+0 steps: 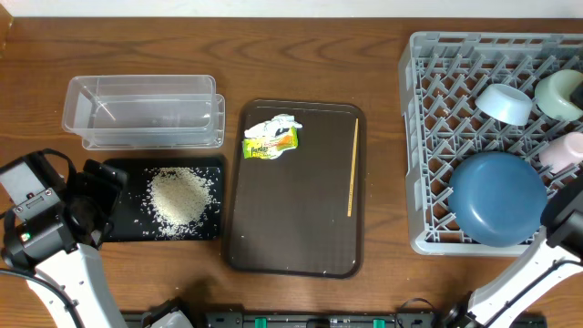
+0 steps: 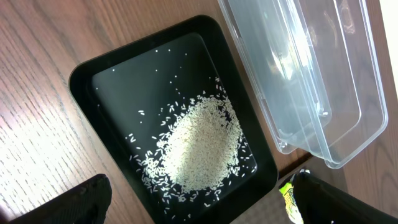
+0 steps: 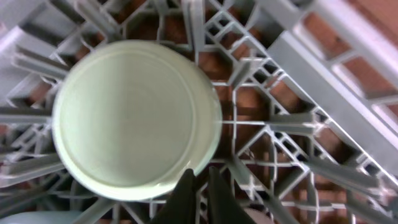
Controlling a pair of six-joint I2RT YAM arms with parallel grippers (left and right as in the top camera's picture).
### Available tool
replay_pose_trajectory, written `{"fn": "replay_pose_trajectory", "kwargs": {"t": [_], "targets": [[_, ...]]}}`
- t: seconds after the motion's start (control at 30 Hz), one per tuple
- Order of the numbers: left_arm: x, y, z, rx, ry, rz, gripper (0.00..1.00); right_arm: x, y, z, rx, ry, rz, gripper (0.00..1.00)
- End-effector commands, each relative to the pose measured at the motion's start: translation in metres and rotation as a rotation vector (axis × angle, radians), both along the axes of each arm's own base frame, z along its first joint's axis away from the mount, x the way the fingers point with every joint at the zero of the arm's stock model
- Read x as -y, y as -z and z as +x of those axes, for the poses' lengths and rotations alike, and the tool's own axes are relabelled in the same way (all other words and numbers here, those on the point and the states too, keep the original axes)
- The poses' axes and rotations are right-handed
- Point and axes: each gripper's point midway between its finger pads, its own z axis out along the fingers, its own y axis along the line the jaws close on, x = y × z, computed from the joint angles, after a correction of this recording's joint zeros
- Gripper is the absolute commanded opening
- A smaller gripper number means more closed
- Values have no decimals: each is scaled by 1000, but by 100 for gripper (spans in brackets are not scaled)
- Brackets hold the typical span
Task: Sort waste into correct bins and load items into the dishwasher rack
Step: 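Carry the light-green bowl into the rack's upper right and release, then reach the right gripper to the wooden chopstick and grasp it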
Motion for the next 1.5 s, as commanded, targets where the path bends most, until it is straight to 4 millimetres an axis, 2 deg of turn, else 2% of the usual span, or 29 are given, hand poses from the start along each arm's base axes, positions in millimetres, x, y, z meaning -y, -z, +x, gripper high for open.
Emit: {"fn": "replay_pose_trajectory", "kwargs": {"t": [0.0, 0.03, 0.1, 0.2, 0.23, 0.3, 0.37, 0.4, 0.47, 0.53, 0.67, 0.77, 0.83, 0.9, 1.0, 1.07, 1.23, 1.33, 1.47], "targets": [[-5, -7, 1, 12, -11, 21, 95, -26, -94, 7, 239, -44, 36, 13], [-5, -7, 1, 11, -11, 21, 96, -44, -118, 12, 319, -112, 80, 24], [-4, -7, 1, 11, -11, 20, 96, -76, -158, 16, 445, -235, 152, 66], [-5, -7, 1, 12, -11, 21, 95, -138, -224, 24, 666, -512, 266, 82], [-4, -7, 1, 12, -11, 20, 95, -162, -244, 24, 726, -614, 298, 90], [-5, -7, 1, 11, -11, 21, 95, -199, -265, 23, 775, -730, 325, 99], [-5, -7, 1, 11, -11, 21, 95, -232, -268, 26, 755, -765, 348, 99], [-4, -7, 1, 11, -11, 20, 95, -249, -264, 27, 729, -775, 360, 99], [-5, -7, 1, 12, -11, 21, 96, -283, -242, 30, 625, -762, 372, 95], [-5, -7, 1, 11, -11, 21, 96, -314, -209, 28, 468, -719, 338, 89], [-5, -7, 1, 11, -11, 21, 96, -361, -156, 8, 186, -692, 186, 91], [-5, -7, 1, 11, -11, 21, 95, -387, -126, -14, 14, -664, 79, 95], [-5, -7, 1, 11, -11, 21, 95, -403, -106, -27, -87, -663, 31, 95], [-4, -7, 1, 11, -11, 20, 96, -424, -88, -35, -152, -712, 40, 93], [-4, -7, 1, 12, -11, 20, 96, -453, -56, -42, -236, -775, 87, 82], [-5, -7, 1, 11, -11, 21, 95, -466, -35, -47, -291, -780, 128, 73], [-5, -7, 1, 11, -11, 21, 96, -500, 12, -62, -419, -834, 240, 64], [-5, -7, 1, 11, -11, 21, 95, -508, 36, -68, -487, -824, 242, 57], [-4, -7, 1, 12, -11, 20, 95, -507, 56, -75, -556, -799, 237, 49]]}}
